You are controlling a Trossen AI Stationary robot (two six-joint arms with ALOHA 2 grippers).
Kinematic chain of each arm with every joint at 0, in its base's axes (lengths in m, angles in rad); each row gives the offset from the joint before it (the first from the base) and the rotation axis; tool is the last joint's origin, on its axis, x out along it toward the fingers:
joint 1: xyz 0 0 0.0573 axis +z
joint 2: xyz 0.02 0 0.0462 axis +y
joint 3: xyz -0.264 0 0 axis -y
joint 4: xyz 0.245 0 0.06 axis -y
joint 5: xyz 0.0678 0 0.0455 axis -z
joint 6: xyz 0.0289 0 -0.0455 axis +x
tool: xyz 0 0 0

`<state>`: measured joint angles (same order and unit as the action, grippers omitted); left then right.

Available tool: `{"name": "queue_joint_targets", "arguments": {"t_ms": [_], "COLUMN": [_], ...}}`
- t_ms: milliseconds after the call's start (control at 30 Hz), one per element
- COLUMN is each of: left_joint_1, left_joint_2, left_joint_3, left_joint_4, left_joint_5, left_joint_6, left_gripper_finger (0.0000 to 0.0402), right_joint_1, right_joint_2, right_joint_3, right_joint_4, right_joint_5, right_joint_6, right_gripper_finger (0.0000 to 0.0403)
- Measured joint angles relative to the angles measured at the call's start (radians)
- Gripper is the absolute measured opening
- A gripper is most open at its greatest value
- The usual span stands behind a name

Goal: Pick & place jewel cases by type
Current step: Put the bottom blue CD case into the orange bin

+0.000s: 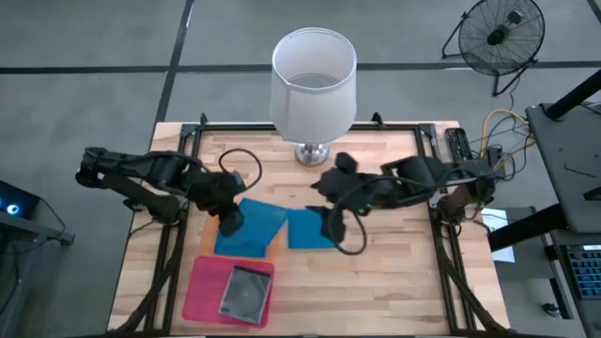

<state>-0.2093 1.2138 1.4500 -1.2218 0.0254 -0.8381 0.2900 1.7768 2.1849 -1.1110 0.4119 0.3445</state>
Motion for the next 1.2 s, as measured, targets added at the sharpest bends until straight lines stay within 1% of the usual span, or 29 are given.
{"name": "queue_joint_targets", "arguments": {"t_ms": [133,233,300,400,667,800,900,1033,1200], "left_joint_1": [0.071,0.106,0.122,0.135,0.154,0.163,0.164,0.164,0.164], "left_joint_2": [-0.080,-0.142,-0.187,-0.251,-0.411,-0.483,-0.532,-0.594,-0.658], "left_joint_3": [-0.151,-0.266,-0.339,-0.441,-0.666,-0.774,-0.855,-0.948,-1.027], "left_joint_4": [0.145,0.247,0.285,0.311,0.398,0.433,0.506,0.577,0.592], "left_joint_5": [0.053,0.068,0.081,0.102,0.127,0.175,0.214,0.224,0.224], "left_joint_6": [-0.014,-0.049,-0.072,-0.131,-0.310,-0.381,-0.427,-0.484,-0.531], "left_gripper_finger": [0.0010,0.0010,0.0010,0.0010,0.0010,0.0010,0.0010,0.0009,0.0009], "right_joint_1": [0.022,0.037,0.047,0.059,0.068,0.072,0.072,0.073,0.079], "right_joint_2": [-0.069,-0.131,-0.175,-0.246,-0.402,-0.456,-0.482,-0.496,-0.496], "right_joint_3": [-0.059,-0.136,-0.200,-0.296,-0.512,-0.594,-0.642,-0.670,-0.671], "right_joint_4": [-0.015,-0.015,-0.015,-0.011,0.038,0.098,0.140,0.150,0.149], "right_joint_5": [0.045,0.068,0.087,0.113,0.115,0.115,0.115,0.113,0.110], "right_joint_6": [0.006,0.041,0.064,0.108,0.233,0.249,0.253,0.281,0.281], "right_gripper_finger": [0.0237,0.0237,0.0237,0.0237,0.0237,0.0237,0.0237,0.0237,0.0237]}}
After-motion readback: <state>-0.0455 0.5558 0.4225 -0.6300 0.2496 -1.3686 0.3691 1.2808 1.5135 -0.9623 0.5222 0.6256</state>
